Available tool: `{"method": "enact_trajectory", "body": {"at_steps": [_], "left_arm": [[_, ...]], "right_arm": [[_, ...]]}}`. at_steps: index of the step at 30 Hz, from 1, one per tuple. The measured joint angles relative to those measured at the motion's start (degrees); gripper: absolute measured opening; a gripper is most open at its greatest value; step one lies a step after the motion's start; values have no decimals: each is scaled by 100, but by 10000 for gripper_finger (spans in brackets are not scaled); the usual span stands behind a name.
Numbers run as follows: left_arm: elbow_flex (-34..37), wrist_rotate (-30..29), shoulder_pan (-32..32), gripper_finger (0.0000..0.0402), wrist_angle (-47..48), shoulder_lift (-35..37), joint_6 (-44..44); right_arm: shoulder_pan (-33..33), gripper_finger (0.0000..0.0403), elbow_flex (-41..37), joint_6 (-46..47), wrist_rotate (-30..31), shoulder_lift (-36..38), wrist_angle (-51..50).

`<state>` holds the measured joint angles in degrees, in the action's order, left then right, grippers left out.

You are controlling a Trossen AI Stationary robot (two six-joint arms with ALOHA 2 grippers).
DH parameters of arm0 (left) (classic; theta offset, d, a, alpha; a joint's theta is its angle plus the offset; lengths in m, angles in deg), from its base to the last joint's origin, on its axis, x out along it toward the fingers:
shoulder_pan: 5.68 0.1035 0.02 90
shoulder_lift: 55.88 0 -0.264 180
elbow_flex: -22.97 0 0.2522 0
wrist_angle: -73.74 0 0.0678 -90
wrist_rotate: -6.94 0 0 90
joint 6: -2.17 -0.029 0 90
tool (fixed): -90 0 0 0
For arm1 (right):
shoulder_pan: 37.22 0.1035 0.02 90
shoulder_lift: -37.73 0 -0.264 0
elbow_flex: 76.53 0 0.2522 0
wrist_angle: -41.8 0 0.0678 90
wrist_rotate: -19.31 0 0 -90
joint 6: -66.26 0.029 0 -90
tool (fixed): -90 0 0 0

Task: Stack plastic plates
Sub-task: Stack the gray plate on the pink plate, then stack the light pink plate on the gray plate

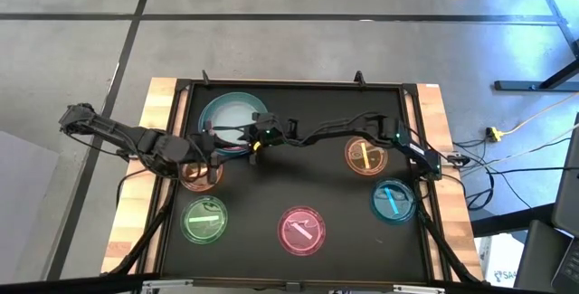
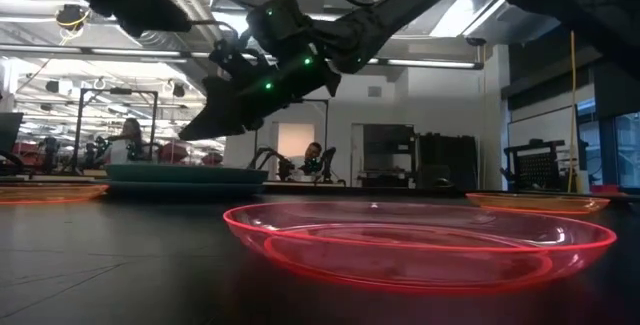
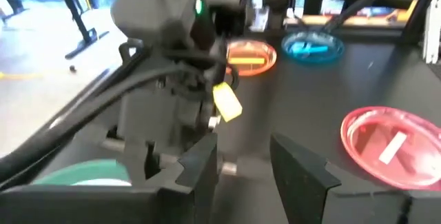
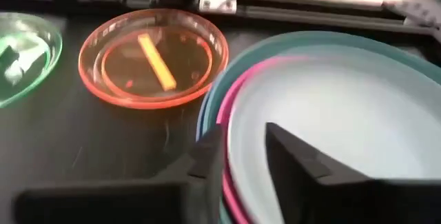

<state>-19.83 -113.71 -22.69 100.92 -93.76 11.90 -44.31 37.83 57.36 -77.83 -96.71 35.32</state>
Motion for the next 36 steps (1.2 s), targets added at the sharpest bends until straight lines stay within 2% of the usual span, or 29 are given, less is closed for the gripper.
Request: {"method": "enact_trajectory", "body": {"at_steps": [5, 8, 10, 13, 17, 21, 24, 28, 32, 36], "left_arm": [[0, 21, 0, 128, 355, 0, 341], [17, 99, -44, 128, 429, -84, 524], [64, 146, -105, 128, 352, -249, 611], [89, 168, -210, 128, 181, -739, 799], [92, 188, -437, 128, -416, -1555, 1088], [92, 432, -601, 128, -1421, -2539, 1326], [22, 559, -692, 128, -2127, -3291, 1579], [-597, 583, -828, 128, -2184, -4297, 1965], [-1542, 609, -971, 128, -2159, -5325, 2165], [-2594, 677, -1031, 128, -1714, -6272, 2517]], "right_arm": [[1, 164, -1, -285, -52, 490, -1038], [107, 181, -220, -399, -46, 1029, -1820], [255, 185, -594, -484, 171, 1504, -2103], [582, 185, -1569, -477, 732, 2378, -2155], [1189, 186, -3273, 13, 1618, 3683, -1729], [2059, 186, -4747, 729, 2567, 4782, -1156], [2764, 186, -5577, 1298, 3055, 5280, -627], [3615, 186, -6191, 1790, 3649, 5482, 47], [4357, 186, -6348, 2201, 4119, 5437, 191], [5027, 186, -6386, 2427, 4712, 5376, 247]]}}
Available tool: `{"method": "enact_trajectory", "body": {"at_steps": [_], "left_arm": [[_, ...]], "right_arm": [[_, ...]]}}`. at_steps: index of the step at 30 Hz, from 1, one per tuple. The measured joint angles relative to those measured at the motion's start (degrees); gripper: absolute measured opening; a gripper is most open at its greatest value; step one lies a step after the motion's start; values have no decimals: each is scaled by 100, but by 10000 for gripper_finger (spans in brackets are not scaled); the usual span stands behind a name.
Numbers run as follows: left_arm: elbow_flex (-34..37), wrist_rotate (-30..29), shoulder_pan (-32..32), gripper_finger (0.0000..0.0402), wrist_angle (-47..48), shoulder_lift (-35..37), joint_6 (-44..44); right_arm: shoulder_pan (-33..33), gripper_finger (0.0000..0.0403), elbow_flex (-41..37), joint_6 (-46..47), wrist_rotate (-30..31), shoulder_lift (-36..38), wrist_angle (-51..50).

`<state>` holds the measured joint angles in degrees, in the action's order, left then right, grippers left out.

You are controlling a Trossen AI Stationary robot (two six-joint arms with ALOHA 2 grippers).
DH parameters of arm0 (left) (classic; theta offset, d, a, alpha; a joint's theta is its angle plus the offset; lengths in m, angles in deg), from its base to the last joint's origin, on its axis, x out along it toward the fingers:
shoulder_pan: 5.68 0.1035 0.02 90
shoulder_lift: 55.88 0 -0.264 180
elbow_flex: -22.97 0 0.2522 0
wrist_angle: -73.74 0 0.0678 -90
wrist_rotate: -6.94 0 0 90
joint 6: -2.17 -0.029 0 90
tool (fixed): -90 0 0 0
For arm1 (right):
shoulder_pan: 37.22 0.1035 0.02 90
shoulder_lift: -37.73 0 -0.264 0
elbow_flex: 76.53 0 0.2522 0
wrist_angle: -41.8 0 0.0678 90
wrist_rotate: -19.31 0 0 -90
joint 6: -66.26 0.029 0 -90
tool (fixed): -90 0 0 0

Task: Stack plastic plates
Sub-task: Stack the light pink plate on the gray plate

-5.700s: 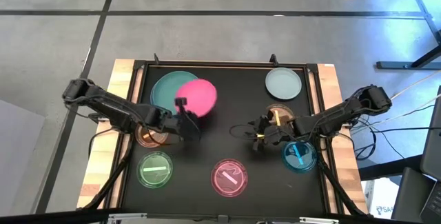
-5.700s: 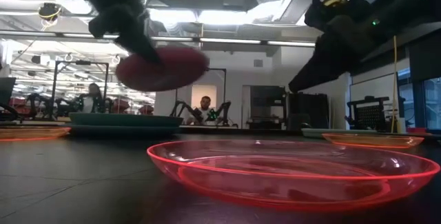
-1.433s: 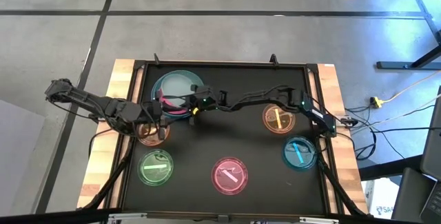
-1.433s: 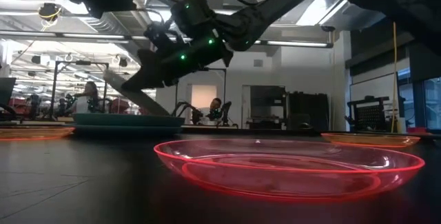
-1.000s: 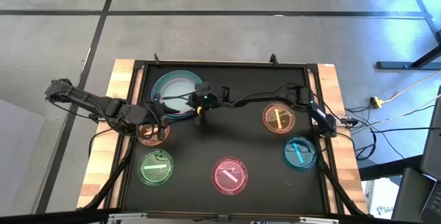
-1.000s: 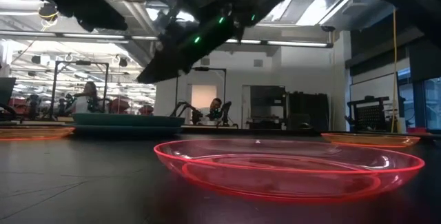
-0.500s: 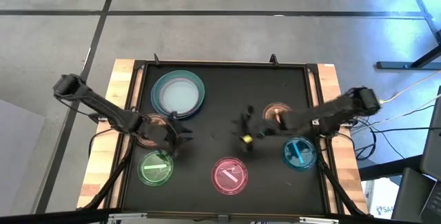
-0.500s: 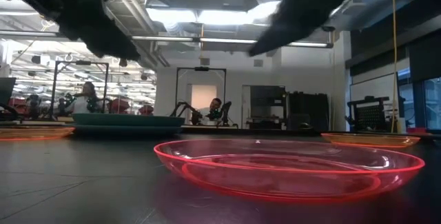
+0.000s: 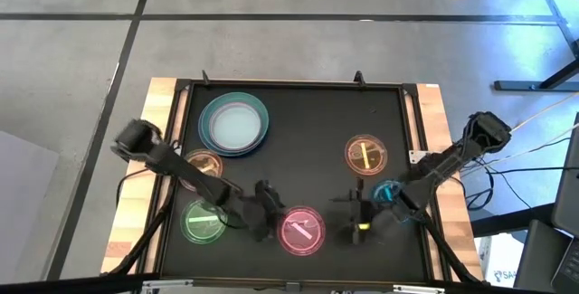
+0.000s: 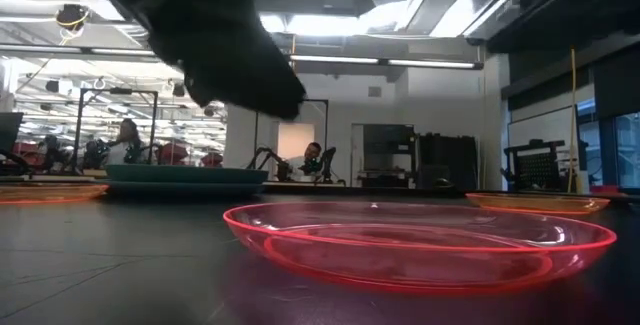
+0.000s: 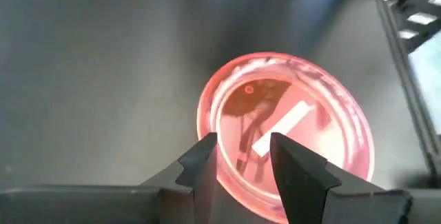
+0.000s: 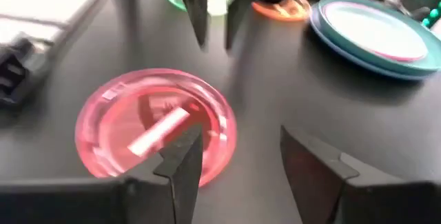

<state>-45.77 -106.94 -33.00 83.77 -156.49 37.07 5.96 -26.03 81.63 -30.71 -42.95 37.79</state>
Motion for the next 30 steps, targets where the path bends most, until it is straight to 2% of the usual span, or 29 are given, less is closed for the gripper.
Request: {"method": "enact_trajectory", "body": {"at_steps": [5, 11, 14, 24, 30], "left_arm": [[-1092, 3, 3, 128, 1177, -894, 957], [-1853, 145, 103, 128, 1792, -1550, 1926], [-2001, 101, 122, 128, 2082, -1643, 2218], [-2025, -102, 223, 128, 2459, -1463, 2157], [-2016, 412, 351, 128, 2404, -1646, 1865]], "right_arm": [[751, 186, 14, 238, 405, -169, 242], [1499, 186, 12, 623, 778, -524, 406], [1744, 186, 12, 819, 956, -697, 413], [2063, 186, 12, 1137, 997, -849, 340], [2055, 186, 12, 1002, 1000, -849, 280]]}}
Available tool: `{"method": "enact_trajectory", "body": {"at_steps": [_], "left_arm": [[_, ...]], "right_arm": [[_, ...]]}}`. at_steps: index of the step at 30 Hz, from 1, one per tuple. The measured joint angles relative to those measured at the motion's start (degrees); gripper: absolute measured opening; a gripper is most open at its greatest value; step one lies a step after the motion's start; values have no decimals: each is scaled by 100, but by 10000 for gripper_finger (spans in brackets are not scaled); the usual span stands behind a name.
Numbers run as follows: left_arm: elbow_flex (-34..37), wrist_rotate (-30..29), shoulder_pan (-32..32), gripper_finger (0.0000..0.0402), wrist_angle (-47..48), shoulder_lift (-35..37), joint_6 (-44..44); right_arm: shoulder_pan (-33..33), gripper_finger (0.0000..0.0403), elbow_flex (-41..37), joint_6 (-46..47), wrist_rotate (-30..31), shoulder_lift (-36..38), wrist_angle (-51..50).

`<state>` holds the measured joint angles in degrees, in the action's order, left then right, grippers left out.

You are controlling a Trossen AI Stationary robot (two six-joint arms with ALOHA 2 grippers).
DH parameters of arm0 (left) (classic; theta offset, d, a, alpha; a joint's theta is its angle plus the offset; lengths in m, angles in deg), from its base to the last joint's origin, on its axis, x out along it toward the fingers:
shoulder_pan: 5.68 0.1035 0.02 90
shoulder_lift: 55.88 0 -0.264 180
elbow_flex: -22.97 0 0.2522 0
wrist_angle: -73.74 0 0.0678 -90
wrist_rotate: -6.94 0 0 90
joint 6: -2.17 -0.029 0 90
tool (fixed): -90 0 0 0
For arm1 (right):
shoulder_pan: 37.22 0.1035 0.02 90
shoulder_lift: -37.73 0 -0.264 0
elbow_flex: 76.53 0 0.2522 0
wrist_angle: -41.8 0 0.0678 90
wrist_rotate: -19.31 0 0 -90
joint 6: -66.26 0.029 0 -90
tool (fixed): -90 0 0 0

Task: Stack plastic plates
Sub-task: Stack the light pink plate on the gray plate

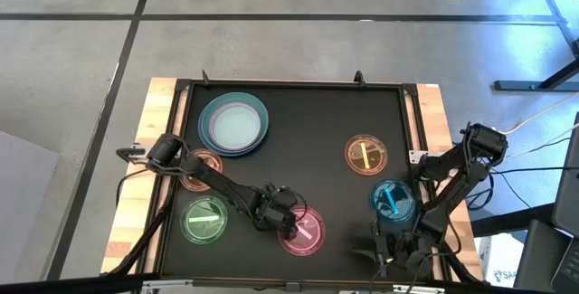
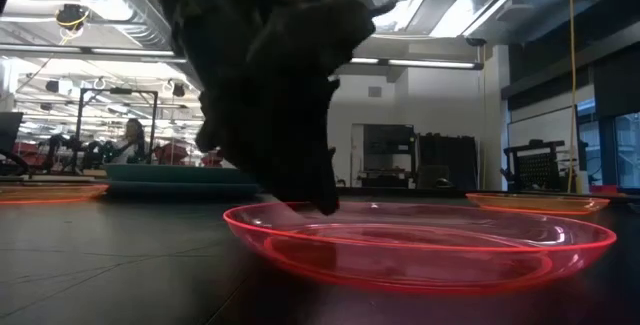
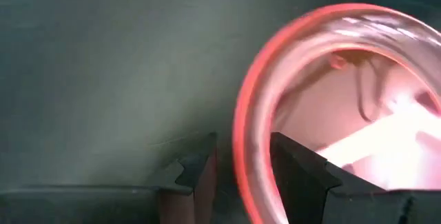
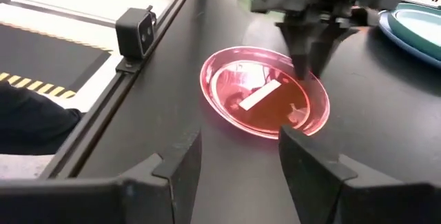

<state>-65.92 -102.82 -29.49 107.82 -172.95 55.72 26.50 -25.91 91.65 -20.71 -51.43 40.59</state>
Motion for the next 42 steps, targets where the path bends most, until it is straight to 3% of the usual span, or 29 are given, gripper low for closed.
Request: {"method": "enact_trajectory", "body": {"at_steps": [8, 17, 23, 30, 36, 42], "left_arm": [[3, 708, 96, 119, -108, -3, -682], [2, 998, 310, 11, -104, 1, -1371], [2, 1039, 546, 2, 28, 172, -2117], [9, 879, 975, 2, 952, 896, -2817], [17, 338, 1424, 1, 1803, 1795, -3302], [637, 45, 2132, 0, 1897, 2826, -3639]], "right_arm": [[-39, 186, 0, -4, 327, 0, -65], [-218, 186, 0, 3, 448, 0, -257], [-264, 186, 0, 286, 448, 0, -247], [-264, 186, 0, 396, 478, 0, -257], [-264, 186, 0, 396, 807, 9, -371], [-282, 186, 4, 621, 1070, 87, -782]]}}
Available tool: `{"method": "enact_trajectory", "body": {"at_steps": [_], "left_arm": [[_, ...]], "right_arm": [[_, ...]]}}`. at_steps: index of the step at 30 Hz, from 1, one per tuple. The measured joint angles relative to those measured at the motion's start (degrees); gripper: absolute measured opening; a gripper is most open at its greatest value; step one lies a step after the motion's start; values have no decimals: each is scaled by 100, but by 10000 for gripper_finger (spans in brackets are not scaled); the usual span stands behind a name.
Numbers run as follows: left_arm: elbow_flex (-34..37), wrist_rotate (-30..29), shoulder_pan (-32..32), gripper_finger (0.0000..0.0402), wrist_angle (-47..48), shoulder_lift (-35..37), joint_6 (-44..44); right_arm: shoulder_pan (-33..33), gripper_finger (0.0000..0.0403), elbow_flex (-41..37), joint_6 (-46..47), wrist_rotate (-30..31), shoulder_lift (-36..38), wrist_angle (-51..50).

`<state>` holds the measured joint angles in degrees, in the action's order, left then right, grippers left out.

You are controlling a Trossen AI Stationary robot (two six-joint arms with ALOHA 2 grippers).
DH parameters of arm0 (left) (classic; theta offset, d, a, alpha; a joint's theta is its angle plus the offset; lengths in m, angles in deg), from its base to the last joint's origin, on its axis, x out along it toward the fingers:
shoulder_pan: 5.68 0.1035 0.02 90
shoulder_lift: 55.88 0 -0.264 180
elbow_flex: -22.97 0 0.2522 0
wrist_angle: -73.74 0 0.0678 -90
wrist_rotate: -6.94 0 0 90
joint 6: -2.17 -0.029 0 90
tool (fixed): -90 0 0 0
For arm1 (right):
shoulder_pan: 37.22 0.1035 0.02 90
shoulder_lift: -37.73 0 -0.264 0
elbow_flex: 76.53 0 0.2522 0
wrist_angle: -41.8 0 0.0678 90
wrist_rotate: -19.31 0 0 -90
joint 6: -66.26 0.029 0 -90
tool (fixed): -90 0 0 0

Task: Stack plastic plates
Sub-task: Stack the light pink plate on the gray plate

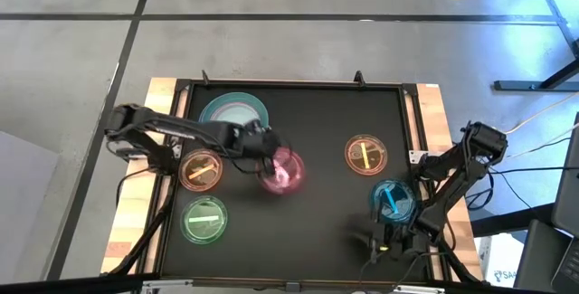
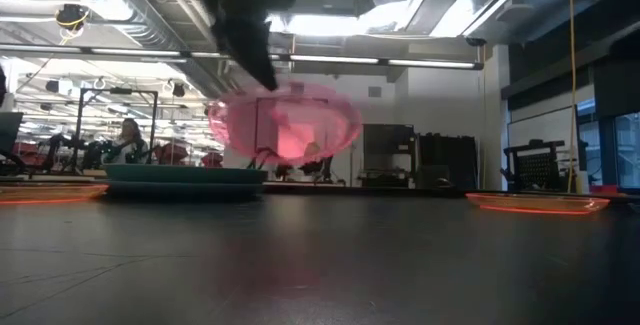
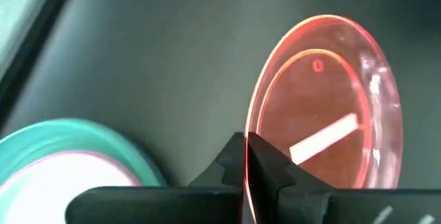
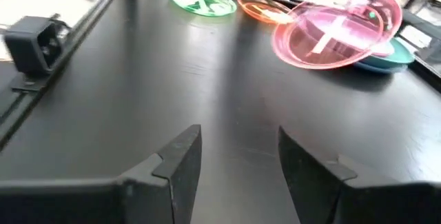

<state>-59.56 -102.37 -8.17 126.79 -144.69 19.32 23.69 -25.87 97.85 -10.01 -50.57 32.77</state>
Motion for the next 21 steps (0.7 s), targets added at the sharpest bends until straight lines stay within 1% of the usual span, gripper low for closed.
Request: {"method": "enact_trajectory", "body": {"at_steps": [6, 10, 13, 16, 18, 21], "left_arm": [[1084, -213, 996, 0, -181, 1070, -84], [1658, -243, 1710, 0, -391, 1747, -79], [1881, -285, 2190, 0, -389, 2164, -72], [2027, -471, 2613, 0, -380, 2448, 16], [2079, -560, 2877, 0, -313, 2525, 21], [2087, -629, 3257, 0, 37, 2519, 18]], "right_arm": [[-303, 186, 0, 665, 20, 110, -776], [-584, 186, 0, 1129, -181, 110, -1435], [-852, 186, -2, 1380, -396, 110, -1875], [-1090, 186, -2, 1472, -541, 110, -2117], [-1227, 186, -2, 1472, -588, 110, -2189], [-1371, 186, -2, 1469, -590, 110, -2312]]}}
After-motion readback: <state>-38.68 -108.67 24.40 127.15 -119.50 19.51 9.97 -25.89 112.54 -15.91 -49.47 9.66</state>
